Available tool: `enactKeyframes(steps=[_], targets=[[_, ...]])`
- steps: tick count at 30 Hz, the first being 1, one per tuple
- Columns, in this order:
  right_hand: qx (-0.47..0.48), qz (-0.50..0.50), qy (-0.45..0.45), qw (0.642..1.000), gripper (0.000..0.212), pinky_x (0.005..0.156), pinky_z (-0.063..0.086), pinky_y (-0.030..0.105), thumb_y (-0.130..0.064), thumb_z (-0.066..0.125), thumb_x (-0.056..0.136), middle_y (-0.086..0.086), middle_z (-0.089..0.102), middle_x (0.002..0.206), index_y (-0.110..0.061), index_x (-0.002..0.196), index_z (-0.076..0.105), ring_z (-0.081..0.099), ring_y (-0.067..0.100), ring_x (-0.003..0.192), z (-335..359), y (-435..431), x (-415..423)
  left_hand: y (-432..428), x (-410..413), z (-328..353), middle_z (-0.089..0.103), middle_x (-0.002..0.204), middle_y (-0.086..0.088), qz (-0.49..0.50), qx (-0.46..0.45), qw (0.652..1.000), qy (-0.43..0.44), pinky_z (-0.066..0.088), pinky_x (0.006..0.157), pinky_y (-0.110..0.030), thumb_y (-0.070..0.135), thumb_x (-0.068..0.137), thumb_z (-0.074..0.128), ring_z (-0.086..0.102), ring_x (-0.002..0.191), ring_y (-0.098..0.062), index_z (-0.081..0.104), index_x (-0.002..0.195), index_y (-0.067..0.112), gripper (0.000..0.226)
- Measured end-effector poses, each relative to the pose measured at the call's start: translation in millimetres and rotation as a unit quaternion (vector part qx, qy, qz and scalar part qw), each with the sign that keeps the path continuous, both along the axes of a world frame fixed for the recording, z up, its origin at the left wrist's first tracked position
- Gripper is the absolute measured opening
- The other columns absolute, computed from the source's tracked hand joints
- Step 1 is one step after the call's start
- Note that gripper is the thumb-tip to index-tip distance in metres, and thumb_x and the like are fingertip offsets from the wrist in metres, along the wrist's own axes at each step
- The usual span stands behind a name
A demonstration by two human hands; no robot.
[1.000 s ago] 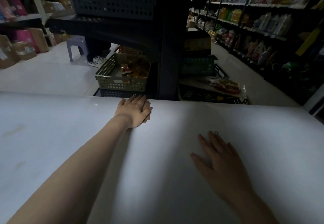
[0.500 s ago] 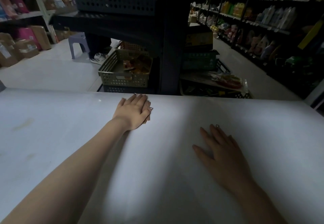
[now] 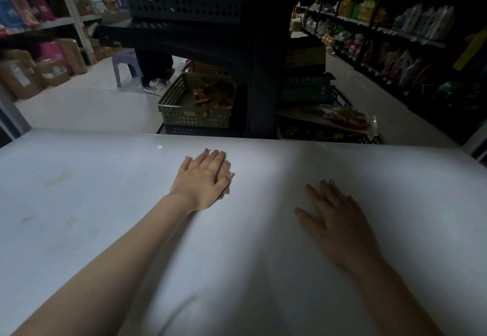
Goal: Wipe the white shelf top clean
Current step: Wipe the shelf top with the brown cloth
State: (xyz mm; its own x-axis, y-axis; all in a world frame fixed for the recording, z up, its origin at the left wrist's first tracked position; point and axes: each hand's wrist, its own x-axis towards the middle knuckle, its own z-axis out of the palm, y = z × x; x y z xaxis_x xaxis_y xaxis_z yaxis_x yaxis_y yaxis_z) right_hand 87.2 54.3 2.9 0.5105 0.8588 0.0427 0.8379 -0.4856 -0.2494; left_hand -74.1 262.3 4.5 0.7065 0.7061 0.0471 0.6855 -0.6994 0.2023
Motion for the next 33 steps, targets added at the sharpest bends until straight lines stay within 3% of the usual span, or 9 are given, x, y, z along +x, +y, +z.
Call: enactKeyframes(steps=[5, 8, 16, 33], targets=[[0.01, -0.001, 0.007, 1.0, 0.067, 0.113, -0.005, 0.027, -0.061, 0.024, 0.09, -0.003, 0.0, 0.158, -0.031, 0.148, 0.014, -0.005, 0.008, 0.143, -0.4, 0.6, -0.8, -12.2, -11.8, -2.4, 0.01, 0.156, 0.009, 0.001, 0.005, 1.0, 0.0, 0.001, 0.114, -0.036, 0.046, 0.098, 0.02, 0.0, 0.143, -0.009, 0.01, 0.148, 0.025, 0.056], [0.012, -0.001, 0.008, 1.0, 0.062, 0.113, -0.003, 0.028, -0.055, 0.032, 0.094, -0.001, 0.001, 0.158, -0.03, 0.148, 0.015, -0.004, 0.009, 0.143, -0.4, 0.3, -0.8, -19.0, -17.0, -3.1, 0.009, 0.156, 0.01, 0.001, 0.003, 1.0, 0.001, 0.001, 0.114, -0.035, 0.048, 0.097, 0.017, -0.001, 0.143, -0.009, 0.009, 0.148, 0.025, 0.057], [0.013, -0.001, 0.003, 1.0, 0.061, 0.113, -0.003, 0.028, -0.051, 0.033, 0.095, -0.002, 0.002, 0.158, -0.029, 0.148, 0.014, -0.004, 0.009, 0.143, 2.0, -1.0, -3.4, -39.6, -34.9, -7.8, 0.01, 0.156, 0.012, -0.003, 0.027, 1.0, -0.013, 0.002, 0.113, -0.033, 0.061, 0.067, -0.011, 0.0, 0.143, -0.008, 0.009, 0.148, 0.027, 0.09], [0.012, 0.002, 0.013, 1.0, 0.06, 0.113, -0.002, 0.028, -0.048, 0.035, 0.095, 0.002, 0.006, 0.157, -0.025, 0.148, 0.017, 0.0, 0.011, 0.144, 4.2, -3.3, -6.6, -83.7, -72.9, -11.6, 0.004, 0.156, 0.012, -0.014, 0.049, 0.999, -0.01, -0.004, 0.113, -0.031, 0.06, 0.071, -0.013, -0.007, 0.142, -0.008, 0.003, 0.148, 0.027, 0.085]])
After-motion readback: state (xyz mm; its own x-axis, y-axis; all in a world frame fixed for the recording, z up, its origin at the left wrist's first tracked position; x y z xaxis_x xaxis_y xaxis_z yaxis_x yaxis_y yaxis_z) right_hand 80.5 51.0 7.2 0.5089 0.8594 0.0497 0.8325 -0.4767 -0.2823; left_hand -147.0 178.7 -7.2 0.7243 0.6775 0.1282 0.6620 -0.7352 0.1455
